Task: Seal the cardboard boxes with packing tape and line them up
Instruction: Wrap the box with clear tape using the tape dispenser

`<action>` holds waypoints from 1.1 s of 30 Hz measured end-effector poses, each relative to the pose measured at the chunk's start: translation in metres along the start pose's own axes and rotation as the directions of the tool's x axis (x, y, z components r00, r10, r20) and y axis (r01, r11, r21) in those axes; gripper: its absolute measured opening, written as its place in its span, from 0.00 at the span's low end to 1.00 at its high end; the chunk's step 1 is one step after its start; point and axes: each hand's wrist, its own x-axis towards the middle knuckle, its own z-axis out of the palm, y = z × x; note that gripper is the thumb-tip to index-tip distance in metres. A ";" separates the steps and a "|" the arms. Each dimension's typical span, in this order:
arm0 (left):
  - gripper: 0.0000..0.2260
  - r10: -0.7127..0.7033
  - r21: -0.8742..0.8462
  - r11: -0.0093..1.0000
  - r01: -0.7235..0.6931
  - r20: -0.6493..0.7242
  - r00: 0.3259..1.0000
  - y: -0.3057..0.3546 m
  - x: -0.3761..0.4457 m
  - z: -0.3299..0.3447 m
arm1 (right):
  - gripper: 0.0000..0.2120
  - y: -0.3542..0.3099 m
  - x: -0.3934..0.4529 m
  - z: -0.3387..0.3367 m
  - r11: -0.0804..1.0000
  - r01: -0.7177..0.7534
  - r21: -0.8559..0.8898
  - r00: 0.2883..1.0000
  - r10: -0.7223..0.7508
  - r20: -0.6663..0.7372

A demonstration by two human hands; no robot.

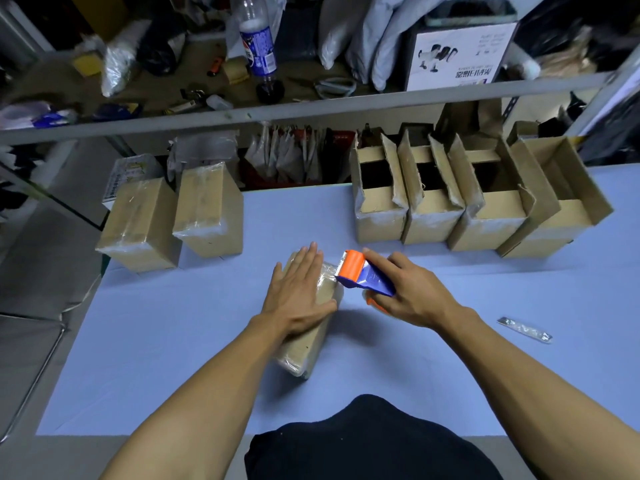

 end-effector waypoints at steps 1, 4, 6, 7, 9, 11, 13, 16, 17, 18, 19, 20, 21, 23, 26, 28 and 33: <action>0.41 -0.013 -0.008 1.000 0.013 0.003 1.000 -0.002 0.001 -0.002 | 0.36 0.004 -0.006 0.000 1.000 -0.031 0.004 1.000 0.031 0.003; 0.41 -0.026 -0.018 1.000 0.026 0.017 1.000 -0.003 0.002 -0.002 | 0.36 0.016 -0.021 -0.003 0.994 -0.106 -0.024 0.994 0.107 0.028; 0.41 -0.039 -0.019 0.999 0.039 0.003 0.999 0.000 0.003 -0.001 | 0.34 0.015 -0.021 -0.009 0.991 -0.089 -0.104 0.995 0.094 0.041; 0.40 -0.053 -0.022 0.998 0.053 -0.006 0.999 0.001 0.003 0.000 | 0.32 0.011 -0.018 -0.012 0.986 -0.073 -0.148 0.996 0.081 0.048; 0.40 -0.070 -0.019 0.997 0.070 -0.007 0.998 0.003 0.003 0.002 | 0.27 0.000 -0.012 -0.013 0.977 -0.057 -0.208 0.995 0.071 0.064; 0.40 -0.072 -0.024 0.997 0.071 -0.010 0.997 0.005 0.001 0.001 | 0.23 -0.013 -0.004 -0.012 0.963 -0.064 -0.262 0.994 0.083 0.064; 0.39 -0.068 -0.029 0.997 0.067 -0.019 0.997 0.009 -0.001 0.000 | 0.20 -0.027 0.006 -0.007 0.944 -0.057 -0.325 0.995 0.082 0.064; 0.39 -0.085 -0.023 0.996 0.084 -0.020 0.996 0.012 -0.001 0.002 | 0.14 -0.048 0.020 0.005 0.926 -0.084 -0.368 0.994 0.102 0.030; 0.39 -0.096 -0.021 0.995 0.096 -0.015 0.995 0.012 -0.001 0.003 | 0.13 -0.053 0.023 0.009 0.921 -0.111 -0.373 0.993 0.117 -0.007; 0.39 -0.110 -0.023 0.994 0.109 -0.012 0.994 0.013 0.000 0.004 | 0.13 -0.056 0.025 0.013 0.917 -0.143 -0.373 0.990 0.133 -0.052; 0.39 -0.122 -0.027 0.992 0.121 -0.009 0.993 0.014 0.000 0.005 | 0.14 -0.058 0.028 0.018 0.909 -0.178 -0.377 0.984 0.154 -0.095; 0.39 -0.131 -0.028 0.991 0.131 -0.009 0.991 0.015 0.000 0.006 | 0.14 -0.060 0.029 0.021 0.896 -0.211 -0.390 0.977 0.179 -0.117; 0.39 -0.137 -0.027 0.990 0.137 -0.012 0.990 0.016 0.000 0.007 | 0.15 -0.063 0.031 0.023 0.885 -0.230 -0.404 0.973 0.200 -0.116; 0.39 -0.145 -0.027 0.989 0.144 -0.028 0.989 0.018 -0.002 0.009 | 0.13 -0.068 0.037 0.025 0.879 -0.254 -0.403 0.964 0.264 -0.033; 0.39 -0.153 -0.043 0.988 0.152 -0.027 0.988 0.017 -0.003 0.011 | 0.13 -0.069 0.041 0.037 0.877 -0.318 -0.361 0.940 0.342 0.003; 0.39 -0.139 -0.074 0.988 0.137 -0.024 0.990 0.014 -0.004 0.011 | 0.17 -0.062 0.038 0.046 0.869 -0.348 -0.351 0.933 0.357 -0.039; 0.27 -0.263 -0.649 0.758 0.056 -0.227 0.938 0.011 -0.007 0.000 | 0.34 -0.030 0.017 0.053 0.895 -0.304 -0.326 0.925 0.360 0.126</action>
